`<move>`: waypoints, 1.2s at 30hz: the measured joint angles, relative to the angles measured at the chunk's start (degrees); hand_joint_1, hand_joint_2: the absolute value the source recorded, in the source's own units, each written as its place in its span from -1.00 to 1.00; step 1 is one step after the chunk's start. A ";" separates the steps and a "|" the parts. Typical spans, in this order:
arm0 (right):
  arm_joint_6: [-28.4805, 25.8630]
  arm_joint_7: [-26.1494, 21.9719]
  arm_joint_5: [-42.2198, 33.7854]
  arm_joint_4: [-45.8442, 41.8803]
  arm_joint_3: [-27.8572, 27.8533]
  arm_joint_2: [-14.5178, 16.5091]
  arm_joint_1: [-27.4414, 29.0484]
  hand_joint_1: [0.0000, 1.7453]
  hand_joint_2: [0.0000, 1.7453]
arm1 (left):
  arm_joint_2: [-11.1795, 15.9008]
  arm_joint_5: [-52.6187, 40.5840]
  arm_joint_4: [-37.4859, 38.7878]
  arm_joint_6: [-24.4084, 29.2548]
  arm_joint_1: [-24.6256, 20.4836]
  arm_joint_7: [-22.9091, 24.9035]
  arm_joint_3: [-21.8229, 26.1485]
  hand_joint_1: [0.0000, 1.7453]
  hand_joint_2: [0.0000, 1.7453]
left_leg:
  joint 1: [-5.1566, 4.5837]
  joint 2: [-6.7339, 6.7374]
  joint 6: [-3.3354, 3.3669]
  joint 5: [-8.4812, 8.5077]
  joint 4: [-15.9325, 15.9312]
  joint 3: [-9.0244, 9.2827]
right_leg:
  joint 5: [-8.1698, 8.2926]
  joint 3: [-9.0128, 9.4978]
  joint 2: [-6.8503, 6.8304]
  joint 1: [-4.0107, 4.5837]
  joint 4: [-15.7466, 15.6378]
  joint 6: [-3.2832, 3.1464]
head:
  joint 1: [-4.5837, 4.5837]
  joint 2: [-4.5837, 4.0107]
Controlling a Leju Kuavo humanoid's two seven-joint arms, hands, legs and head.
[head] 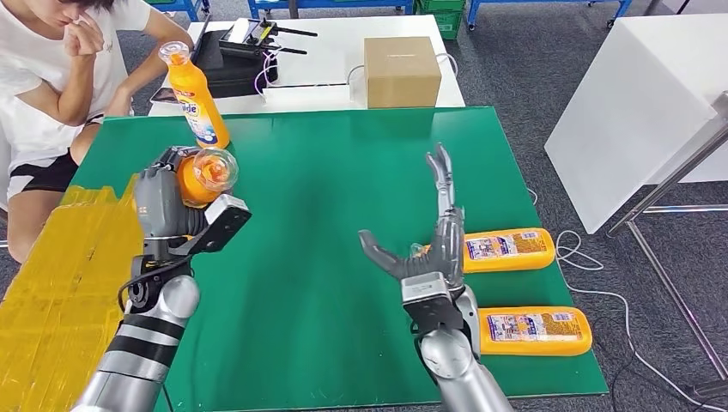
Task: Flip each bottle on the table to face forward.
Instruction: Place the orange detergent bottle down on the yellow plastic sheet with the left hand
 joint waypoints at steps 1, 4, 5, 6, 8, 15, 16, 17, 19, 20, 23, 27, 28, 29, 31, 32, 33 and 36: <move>0.01 -0.41 -0.26 -1.26 -0.58 -0.28 0.69 -1.00 1.00 | 0.32 -7.14 0.05 0.96 0.14 2.20 1.14 1.00 1.00 | 0.00 0.00 0.00 0.00 0.00 0.00 | 0.00 0.00 0.00 0.00 0.00 0.00 | 0.01 0.00; -0.57 -1.91 -0.88 -4.63 -2.32 -1.20 2.56 -1.00 1.00 | 1.82 -20.64 0.51 1.53 0.26 6.65 4.37 1.00 1.00 | 0.00 0.03 0.00 0.00 0.00 0.01 | 0.00 0.00 0.01 0.00 0.00 0.00 | 0.01 0.00; -0.88 -2.34 -1.07 -5.69 -2.91 -1.49 3.13 -1.00 1.00 | 2.60 -22.49 0.84 1.54 0.15 7.76 5.12 1.00 1.00 | 0.00 0.05 0.00 0.00 0.00 0.02 | 0.00 0.00 0.02 0.00 0.00 0.00 | 0.01 0.00; -1.21 -2.72 -1.26 -6.72 -3.54 -1.77 3.73 -1.00 1.00 | 3.68 -23.46 1.23 1.54 -0.02 9.37 5.58 1.00 1.00 | 0.00 0.06 0.00 0.00 0.00 0.03 | 0.00 0.00 0.05 0.00 0.00 0.00 | 0.01 0.00; -1.98 -3.37 -1.73 -8.69 -4.80 -2.25 4.94 -1.00 1.00 | 6.71 -24.43 2.57 1.45 -0.79 14.51 5.34 1.00 1.00 | 0.00 0.08 0.00 0.00 0.00 0.05 | 0.00 -0.03 0.11 0.02 0.00 0.00 | 0.00 0.00; -3.79 -4.51 -2.67 -13.14 -8.80 -3.67 7.85 -1.00 1.00 | 17.29 -24.79 15.35 -3.29 -5.58 20.49 -3.91 1.00 1.00 | 0.05 0.10 -0.01 0.01 -0.02 0.06 | 0.00 0.00 0.13 0.05 0.03 -0.01 | 0.00 0.00; -3.86 -4.56 -2.70 -13.53 -9.28 -3.87 8.29 -1.00 1.00 | 17.49 -24.77 17.59 -3.16 -5.60 18.39 -3.98 1.00 1.00 | 0.05 0.11 -0.01 0.01 -0.02 0.05 | 0.00 0.00 0.16 0.04 0.03 -0.01 | 0.00 0.00; -3.90 -4.59 -2.72 -13.86 -9.74 -4.08 8.79 -1.00 1.00 | 17.53 -24.75 19.83 -2.86 -5.50 16.75 -3.89 1.00 1.00 | 0.05 0.13 -0.01 0.01 -0.02 0.05 | 0.00 0.00 0.19 0.03 0.03 -0.01 | 0.01 0.00; -3.89 -4.59 -2.84 -14.29 -10.56 -4.44 9.76 -1.00 1.00 | 17.53 -24.71 23.96 -1.94 -5.20 15.20 -3.72 1.00 1.00 | 0.05 0.17 -0.01 0.00 -0.01 0.04 | 0.00 -0.02 0.24 0.01 0.03 0.00 | 0.01 0.00; -3.87 -4.58 -2.93 -14.39 -10.90 -4.58 10.17 -1.00 1.00 | 17.53 -24.63 25.75 -1.47 -5.03 14.83 -3.64 1.00 1.00 | 0.05 0.17 -0.01 0.00 -0.01 0.03 | 0.00 -0.03 0.25 0.01 0.02 0.00 | 0.01 0.00; -3.84 -4.58 -3.33 -14.50 -11.63 -4.87 10.87 -1.00 1.00 | 17.36 -23.99 30.12 -0.75 -4.63 13.22 -3.11 1.00 1.00 | 0.02 0.15 -0.01 -0.01 -0.01 0.00 | 0.00 -0.05 0.24 0.01 -0.01 0.00 | 0.01 0.00; -3.55 -4.57 -3.99 -14.44 -12.13 -5.07 11.15 -1.00 1.00 | 16.22 -22.58 35.04 0.66 -4.46 10.39 -1.78 1.00 1.00 | 0.00 0.15 0.00 -0.01 -0.01 -0.02 | 0.00 -0.05 0.24 0.00 -0.03 0.00 | 0.01 0.00; -3.43 -4.55 -4.10 -14.38 -12.21 -5.08 11.16 -1.00 1.00 | 15.74 -22.18 36.05 1.06 -4.44 9.80 -1.47 1.00 1.00 | -0.01 0.14 0.00 -0.02 -0.01 -0.02 | 0.00 -0.05 0.23 0.00 -0.04 0.00 | 0.01 0.00; -3.32 -4.54 -4.16 -14.29 -12.25 -5.08 11.15 -1.00 1.00 | 15.20 -21.75 36.97 1.35 -4.42 9.26 -1.14 1.00 1.00 | -0.01 0.14 0.00 -0.02 -0.01 -0.02 | 0.00 -0.04 0.23 0.00 -0.04 0.00 | 0.01 0.00; -3.13 -4.45 -4.21 -14.02 -12.26 -5.08 11.14 -1.00 1.00 | 14.08 -20.81 38.21 1.57 -4.33 8.26 -0.48 1.00 1.00 | -0.01 0.12 0.00 -0.01 -0.01 -0.01 | 0.00 -0.04 0.23 -0.01 -0.04 0.00 | 0.01 0.00; -3.04 -4.41 -4.21 -13.87 -12.26 -5.09 11.14 -1.00 1.00 | 13.55 -20.39 38.61 1.64 -4.27 7.85 -0.12 1.00 1.00 | 0.00 0.11 0.00 -0.01 -0.01 -0.01 | 0.00 -0.04 0.23 -0.01 -0.03 0.00 | 0.01 0.00; -2.96 -4.36 -4.20 -13.72 -12.26 -5.09 11.14 -1.00 1.00 | 13.10 -20.07 38.90 1.71 -4.22 7.52 0.20 1.00 1.00 | 0.00 0.11 0.00 -0.01 -0.01 -0.01 | 0.00 -0.04 0.23 -0.01 -0.03 0.00 | 0.01 0.00; -2.89 -4.33 -4.20 -13.40 -12.26 -5.10 11.13 -1.00 1.00 | 12.13 -19.67 39.52 1.89 -4.18 7.16 0.89 1.00 1.00 | 0.01 0.11 0.00 -0.01 -0.01 0.00 | 0.00 -0.04 0.23 0.00 -0.03 0.00 | 0.01 0.00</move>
